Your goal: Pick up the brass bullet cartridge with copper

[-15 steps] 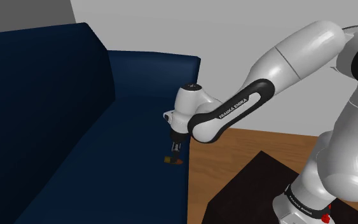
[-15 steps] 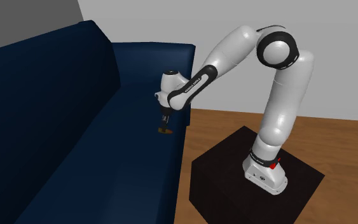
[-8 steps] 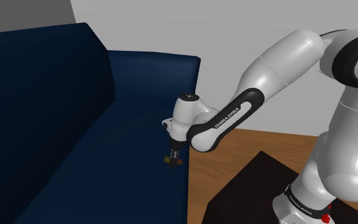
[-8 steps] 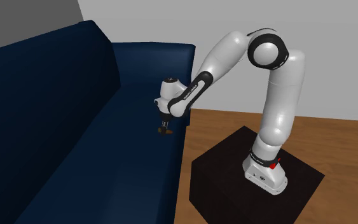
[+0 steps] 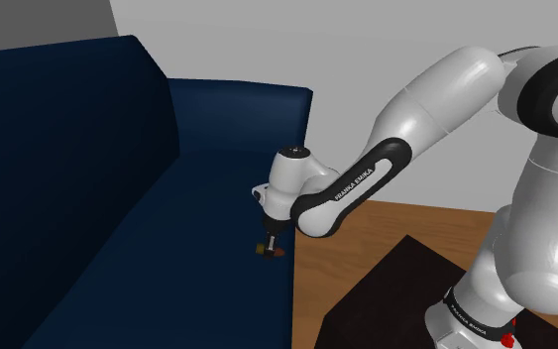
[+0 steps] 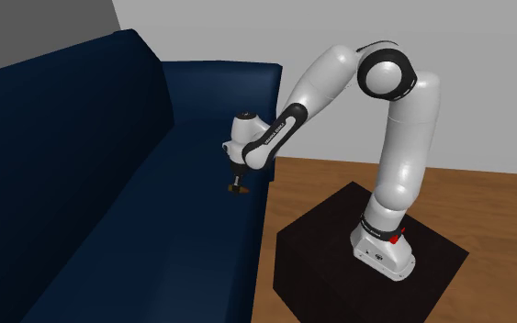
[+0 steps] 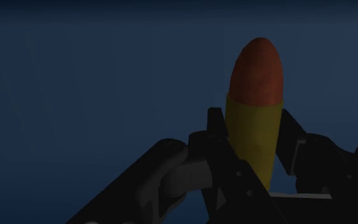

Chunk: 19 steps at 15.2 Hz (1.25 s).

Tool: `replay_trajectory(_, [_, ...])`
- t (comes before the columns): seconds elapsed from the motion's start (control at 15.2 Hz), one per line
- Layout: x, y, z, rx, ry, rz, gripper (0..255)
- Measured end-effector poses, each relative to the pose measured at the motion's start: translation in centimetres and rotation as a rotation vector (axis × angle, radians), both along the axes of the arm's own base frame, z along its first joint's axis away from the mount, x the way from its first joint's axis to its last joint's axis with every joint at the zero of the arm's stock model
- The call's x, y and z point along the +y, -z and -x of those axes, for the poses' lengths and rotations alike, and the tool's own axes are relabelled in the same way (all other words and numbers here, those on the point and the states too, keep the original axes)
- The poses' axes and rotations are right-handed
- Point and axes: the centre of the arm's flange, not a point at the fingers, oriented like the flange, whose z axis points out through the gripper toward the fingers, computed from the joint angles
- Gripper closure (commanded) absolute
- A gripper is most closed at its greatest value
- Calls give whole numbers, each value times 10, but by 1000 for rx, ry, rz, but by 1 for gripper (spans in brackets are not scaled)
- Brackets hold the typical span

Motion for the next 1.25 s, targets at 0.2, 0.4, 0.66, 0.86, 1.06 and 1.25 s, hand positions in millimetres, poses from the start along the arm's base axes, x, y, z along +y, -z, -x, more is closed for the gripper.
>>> replay_trajectory(0.2, [0,0,0,0,-1,0,255])
replay_trajectory(0.4, [-2,-7,0,6,1,3,255])
replay_trajectory(0.66, [-2,-26,1,7,2,4,255])
replay_trajectory(0.86, [-2,-43,0,7,2,4,255])
replay_trajectory(1.06, [-1,-58,1,7,2,4,255])
replay_trajectory(1.25, [-2,-72,0,7,2,4,255])
